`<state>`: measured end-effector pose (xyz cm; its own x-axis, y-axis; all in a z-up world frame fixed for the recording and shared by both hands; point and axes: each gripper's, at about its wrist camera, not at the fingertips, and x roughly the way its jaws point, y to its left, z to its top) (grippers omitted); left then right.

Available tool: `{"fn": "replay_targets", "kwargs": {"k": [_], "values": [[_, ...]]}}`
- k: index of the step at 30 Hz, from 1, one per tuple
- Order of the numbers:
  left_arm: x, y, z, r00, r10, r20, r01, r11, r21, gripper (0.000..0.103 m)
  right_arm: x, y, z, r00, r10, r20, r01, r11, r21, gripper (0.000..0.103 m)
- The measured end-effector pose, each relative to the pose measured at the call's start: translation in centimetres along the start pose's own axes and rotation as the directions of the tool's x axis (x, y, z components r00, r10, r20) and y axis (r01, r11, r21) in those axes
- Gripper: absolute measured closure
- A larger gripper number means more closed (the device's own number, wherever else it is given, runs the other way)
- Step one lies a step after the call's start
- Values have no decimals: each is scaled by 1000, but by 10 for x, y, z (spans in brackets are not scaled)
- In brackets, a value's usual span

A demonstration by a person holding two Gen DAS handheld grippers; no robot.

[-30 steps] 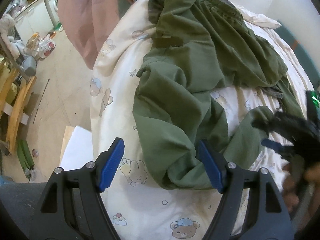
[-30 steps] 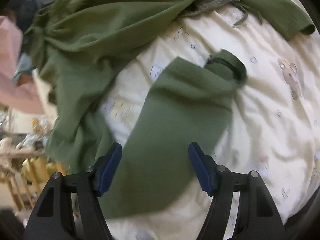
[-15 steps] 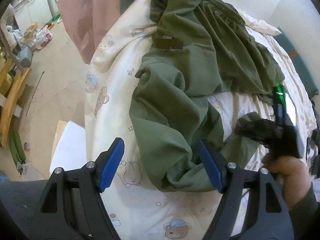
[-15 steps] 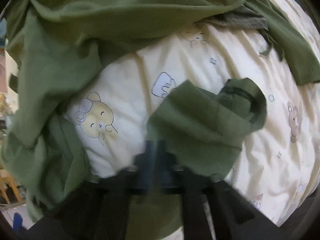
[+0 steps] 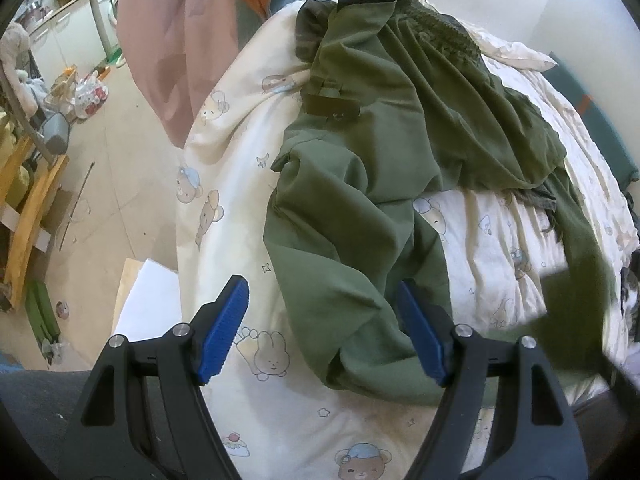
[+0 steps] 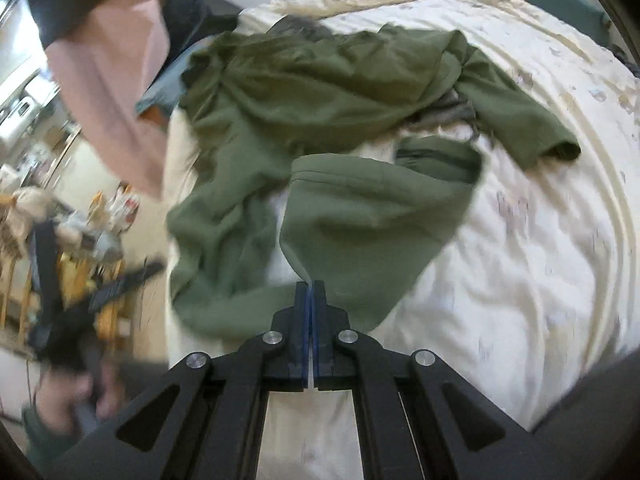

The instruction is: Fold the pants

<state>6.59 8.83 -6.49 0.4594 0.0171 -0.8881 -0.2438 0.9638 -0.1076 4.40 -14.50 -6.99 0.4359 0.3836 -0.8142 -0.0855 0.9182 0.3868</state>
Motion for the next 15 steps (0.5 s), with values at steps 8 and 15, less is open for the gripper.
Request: {"fn": "replay_targets", "kwargs": {"k": [8, 15], "values": [[-9, -14, -7, 998, 17, 54, -22, 996, 87, 29, 16, -16, -67, 985, 98, -143, -82, 990, 114, 103], [-3, -5, -6, 997, 59, 46, -62, 996, 62, 29, 74, 10, -136, 851, 240, -467, -190, 970, 153, 94]]}}
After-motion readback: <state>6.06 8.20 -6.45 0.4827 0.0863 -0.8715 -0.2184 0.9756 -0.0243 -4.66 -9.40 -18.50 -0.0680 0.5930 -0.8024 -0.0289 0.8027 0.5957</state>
